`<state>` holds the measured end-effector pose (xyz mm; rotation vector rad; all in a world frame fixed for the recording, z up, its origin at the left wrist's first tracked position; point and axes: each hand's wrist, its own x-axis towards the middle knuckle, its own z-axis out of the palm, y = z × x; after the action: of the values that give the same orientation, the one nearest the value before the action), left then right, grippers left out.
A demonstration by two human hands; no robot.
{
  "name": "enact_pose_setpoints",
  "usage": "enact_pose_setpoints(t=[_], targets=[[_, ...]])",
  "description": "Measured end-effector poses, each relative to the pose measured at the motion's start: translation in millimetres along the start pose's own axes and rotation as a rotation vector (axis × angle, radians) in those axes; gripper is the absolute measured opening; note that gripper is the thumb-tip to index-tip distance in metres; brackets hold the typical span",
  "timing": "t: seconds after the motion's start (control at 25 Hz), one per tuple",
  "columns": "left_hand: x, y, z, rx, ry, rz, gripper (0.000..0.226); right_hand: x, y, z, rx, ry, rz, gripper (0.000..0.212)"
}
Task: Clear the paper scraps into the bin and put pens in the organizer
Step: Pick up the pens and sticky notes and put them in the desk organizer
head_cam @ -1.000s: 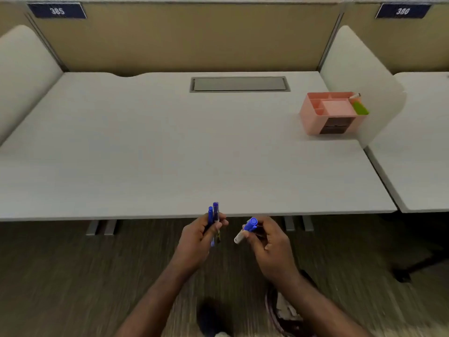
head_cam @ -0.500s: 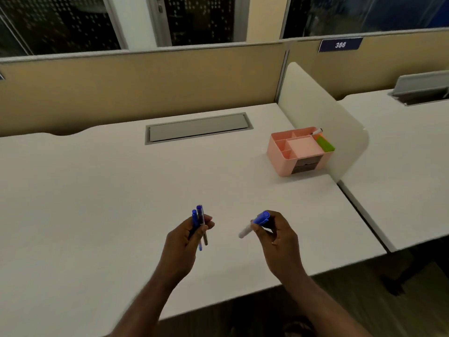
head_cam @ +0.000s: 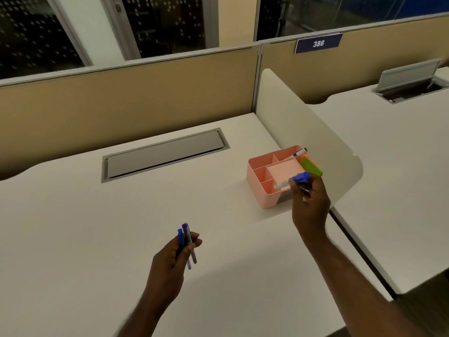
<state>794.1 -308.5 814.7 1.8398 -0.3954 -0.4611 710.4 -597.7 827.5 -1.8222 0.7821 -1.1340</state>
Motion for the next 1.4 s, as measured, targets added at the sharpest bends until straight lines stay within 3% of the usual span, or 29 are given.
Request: enact_pose_setpoints(t=[0.28,0.8,0.88,1.0,1.08,1.24,1.32,1.4], targets=[[16,-14,-5,0.039,-0.021,-0.029,0.025,86,31,23,-0.054,0.135,0.036,0.021],[46,-1,5,0.057,-0.024,-0.025,0.022,147,73,64,-0.524,-0.099,0.359,0.028],[52,3,10,0.038,-0.03,-0.022,0.022,144,65,57,-0.517,-0.069,0.365,0.026],[57,8,16,0.056,-0.065,-0.021,0.021,113,29,52,-0.274,0.062,0.223,0.016],[58,11,20,0.091,-0.1,-0.023,0.021,67,-3,56,-0.117,-0.13,0.13,0.013],[58,12,26,0.205,-0.181,0.003,0.024,-24,-51,66,-0.044,-0.961,-0.048,0.038],[54,13,28,0.278,-0.212,0.053,0.034,-43,-55,71,-0.152,-1.081,-0.187,0.034],[50,16,31,0.302,-0.245,0.095,0.046,-46,-57,68,-0.181,-1.057,-0.254,0.022]])
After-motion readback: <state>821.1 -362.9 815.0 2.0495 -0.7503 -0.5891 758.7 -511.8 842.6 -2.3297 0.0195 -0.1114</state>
